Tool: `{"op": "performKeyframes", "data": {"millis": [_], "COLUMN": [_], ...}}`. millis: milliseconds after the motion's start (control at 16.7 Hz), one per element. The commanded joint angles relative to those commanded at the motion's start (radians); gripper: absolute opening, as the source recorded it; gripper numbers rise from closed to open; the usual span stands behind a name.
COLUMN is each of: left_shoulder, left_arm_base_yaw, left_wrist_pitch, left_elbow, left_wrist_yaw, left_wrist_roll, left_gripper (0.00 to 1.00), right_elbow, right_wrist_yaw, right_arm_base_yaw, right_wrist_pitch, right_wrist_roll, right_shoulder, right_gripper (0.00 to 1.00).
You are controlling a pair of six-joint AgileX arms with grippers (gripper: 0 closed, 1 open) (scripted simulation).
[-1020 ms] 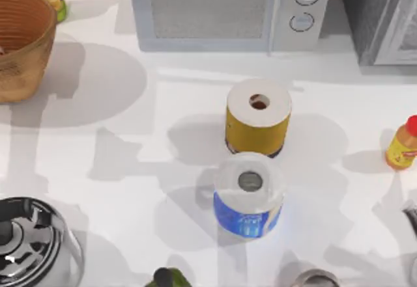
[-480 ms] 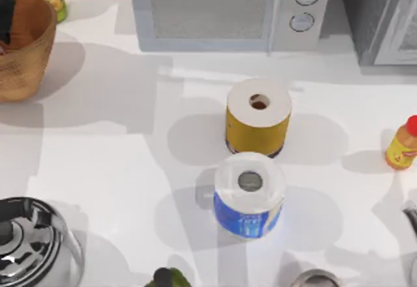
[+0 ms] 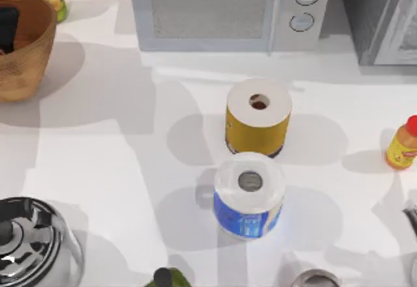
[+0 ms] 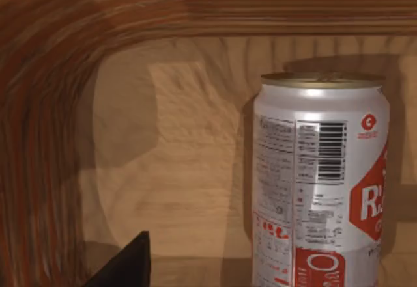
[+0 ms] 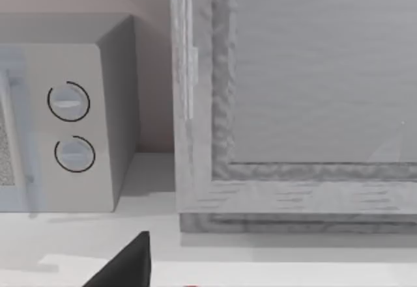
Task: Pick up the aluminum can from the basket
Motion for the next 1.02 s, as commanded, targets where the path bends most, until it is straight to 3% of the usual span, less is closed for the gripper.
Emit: {"op": "performKeyframes", "data": {"millis": [840,1020], "left_shoulder": [0.074,0.074], "left_arm_base_yaw": [-0.010,-0.010], "left_wrist_pitch": [0.172,0.172], "left_elbow": [-0.097,-0.097], "left_wrist_yaw": [-0.001,-0.001], "left_wrist_roll": [-0.010,-0.010], "left_gripper": [1.00,0.77], "right_elbow": [0.000,0.000], "right_wrist_yaw": [0.000,0.000], "right_arm_base_yaw": [0.000,0.000], "right_wrist_pitch": [0.000,0.000], "right_wrist_roll": [0.000,0.000], "right_shoulder": [0.000,0.000], "right_gripper": [1.00,1.00]}}
